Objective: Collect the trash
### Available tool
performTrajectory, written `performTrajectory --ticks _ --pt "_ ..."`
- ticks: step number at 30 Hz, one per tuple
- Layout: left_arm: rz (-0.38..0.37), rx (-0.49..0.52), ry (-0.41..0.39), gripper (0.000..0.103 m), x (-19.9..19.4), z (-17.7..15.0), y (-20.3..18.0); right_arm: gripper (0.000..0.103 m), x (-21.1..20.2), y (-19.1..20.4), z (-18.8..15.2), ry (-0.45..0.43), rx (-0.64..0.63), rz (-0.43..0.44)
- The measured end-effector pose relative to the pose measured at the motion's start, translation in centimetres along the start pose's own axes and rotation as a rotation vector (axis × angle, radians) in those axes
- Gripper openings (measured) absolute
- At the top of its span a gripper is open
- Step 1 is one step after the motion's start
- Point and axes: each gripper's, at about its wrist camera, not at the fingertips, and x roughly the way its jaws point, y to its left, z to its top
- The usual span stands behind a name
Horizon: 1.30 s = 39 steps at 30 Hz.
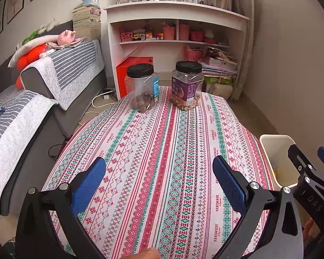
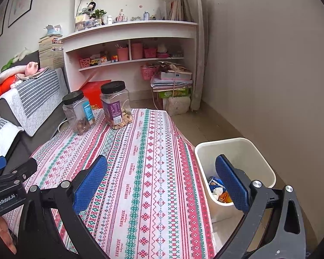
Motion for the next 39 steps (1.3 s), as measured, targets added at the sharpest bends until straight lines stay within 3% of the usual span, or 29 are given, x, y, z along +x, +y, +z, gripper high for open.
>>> performTrajectory --ticks 23,30,39 --pt "0.013 -0.008 -0.003 0.096 0.1 0.1 -0.2 0.096 0.6 0.0 -0.4 0.037 -0.011 0.012" --pt "-0.024 0.005 -0.034 0.090 -0.2 0.0 -0.4 0.096 0.8 -0.1 -0.4 0.044 -0.009 0.017" --pt "-0.043 0.032 -0.035 0.090 -0.1 -0.2 -0.9 0.096 0.8 0.2 -0.5 0.038 -0.010 0.013"
